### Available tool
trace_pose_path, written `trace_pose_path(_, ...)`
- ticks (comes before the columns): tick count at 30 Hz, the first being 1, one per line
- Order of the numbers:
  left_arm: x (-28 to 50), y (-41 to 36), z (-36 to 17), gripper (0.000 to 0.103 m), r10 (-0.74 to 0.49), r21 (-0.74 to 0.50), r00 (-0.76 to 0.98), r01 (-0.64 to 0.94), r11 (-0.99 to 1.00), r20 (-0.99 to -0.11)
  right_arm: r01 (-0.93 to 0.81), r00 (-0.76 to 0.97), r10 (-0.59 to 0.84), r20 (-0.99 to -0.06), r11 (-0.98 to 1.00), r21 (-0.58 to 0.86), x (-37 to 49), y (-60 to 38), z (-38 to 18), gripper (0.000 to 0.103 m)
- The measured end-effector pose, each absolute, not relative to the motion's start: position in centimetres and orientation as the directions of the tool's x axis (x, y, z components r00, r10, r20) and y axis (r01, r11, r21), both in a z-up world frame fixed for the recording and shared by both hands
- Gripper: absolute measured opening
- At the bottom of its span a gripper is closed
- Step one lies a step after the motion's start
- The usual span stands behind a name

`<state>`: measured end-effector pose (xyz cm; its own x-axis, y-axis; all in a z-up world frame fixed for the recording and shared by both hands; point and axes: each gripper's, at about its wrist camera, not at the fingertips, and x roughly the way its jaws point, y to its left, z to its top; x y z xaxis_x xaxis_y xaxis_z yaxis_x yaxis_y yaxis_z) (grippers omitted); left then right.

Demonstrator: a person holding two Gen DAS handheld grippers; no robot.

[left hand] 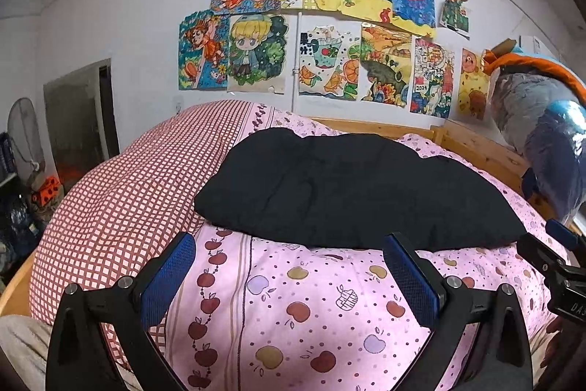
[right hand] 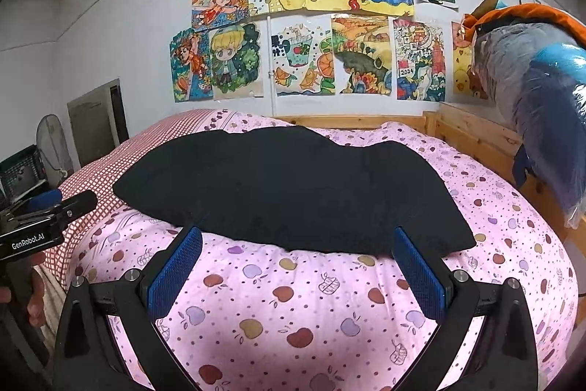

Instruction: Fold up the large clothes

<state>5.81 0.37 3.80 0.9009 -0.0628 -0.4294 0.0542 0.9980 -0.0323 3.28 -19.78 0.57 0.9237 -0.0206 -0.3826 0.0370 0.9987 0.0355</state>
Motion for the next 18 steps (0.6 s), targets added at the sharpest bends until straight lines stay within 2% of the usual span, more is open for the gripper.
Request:
trace_pose_path(8,5.3,0.2,3.1,0.103,-0.092,-0.047,0.901,0.08,0.996,-0.425,0.074,0.932,-0.053,-0.358,0.996,0.045,2.5,-20.0,0.1,0.101)
trace_pose_path(18,5.1,0.5,2.7,0.103,-0.11,-0.077,0.897,0.085,0.993,-0.428,0.071,0.918,-0.04,-0.394,0.995,0.066,2.3,-20.5,-1.2,0.101)
